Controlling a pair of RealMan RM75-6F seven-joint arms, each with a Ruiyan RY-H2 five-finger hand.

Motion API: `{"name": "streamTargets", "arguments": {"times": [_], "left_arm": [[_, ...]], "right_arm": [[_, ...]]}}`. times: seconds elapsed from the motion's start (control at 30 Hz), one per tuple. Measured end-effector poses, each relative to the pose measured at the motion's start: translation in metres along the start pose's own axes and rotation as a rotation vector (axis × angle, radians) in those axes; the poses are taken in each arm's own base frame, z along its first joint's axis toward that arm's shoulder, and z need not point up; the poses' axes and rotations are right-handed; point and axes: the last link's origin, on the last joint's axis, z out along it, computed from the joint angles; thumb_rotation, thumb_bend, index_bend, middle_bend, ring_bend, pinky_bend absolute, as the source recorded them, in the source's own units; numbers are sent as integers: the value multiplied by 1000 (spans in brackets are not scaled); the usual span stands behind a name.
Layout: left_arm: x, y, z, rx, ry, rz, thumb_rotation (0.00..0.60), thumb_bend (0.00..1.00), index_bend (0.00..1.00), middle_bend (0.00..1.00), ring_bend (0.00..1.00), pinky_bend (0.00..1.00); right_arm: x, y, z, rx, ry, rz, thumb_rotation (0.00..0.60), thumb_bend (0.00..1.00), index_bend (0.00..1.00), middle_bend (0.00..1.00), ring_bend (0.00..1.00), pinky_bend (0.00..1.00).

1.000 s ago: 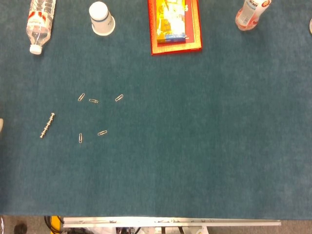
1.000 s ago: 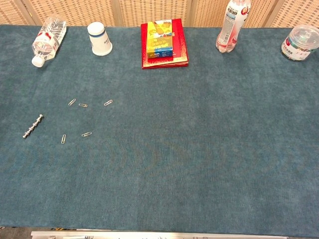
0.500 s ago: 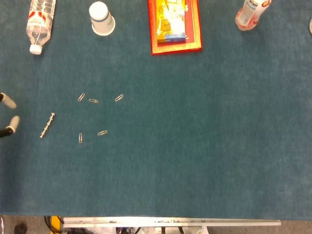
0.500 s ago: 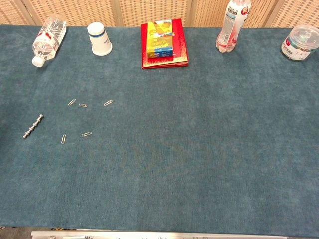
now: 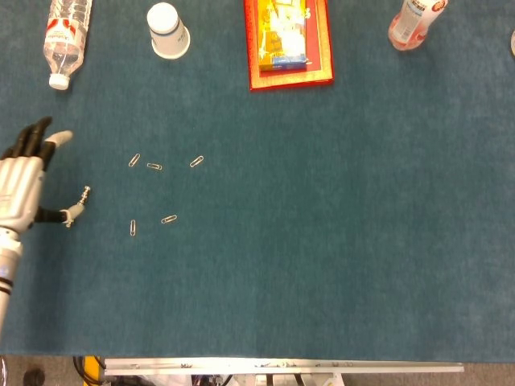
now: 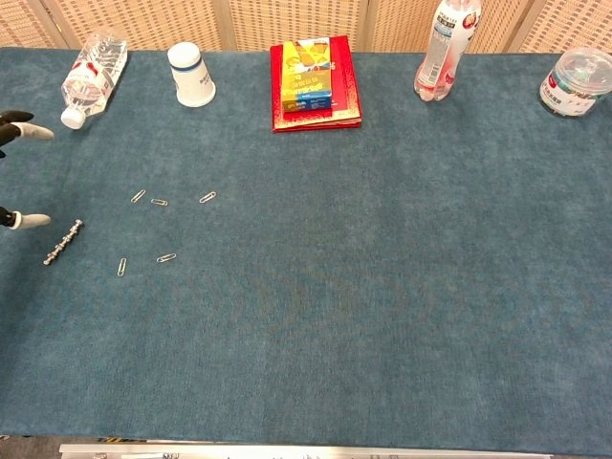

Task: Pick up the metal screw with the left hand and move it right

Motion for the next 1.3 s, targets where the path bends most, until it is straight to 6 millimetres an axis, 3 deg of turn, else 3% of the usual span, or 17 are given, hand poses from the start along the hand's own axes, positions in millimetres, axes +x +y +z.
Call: {"name": "streamTargets", "arguments": {"times": [0.33,0.73,1.3], "left_arm": [[-25,10,12,8,-65,44,600,71,0,0,0,97],[-51,-8,19,92,-151,71,600,71,0,0,0,70],[-55,-34,28,176,-171,59,600,71,0,0,0,71]], "right_arm": [[5,5,-3,-9,15,-1,600,0,255,137,64,279],[8,4,-4,-7,20,-6,600,0,254,137,65,279],[5,-2,-2,9,17,0,600,0,255,137,65,279]]}}
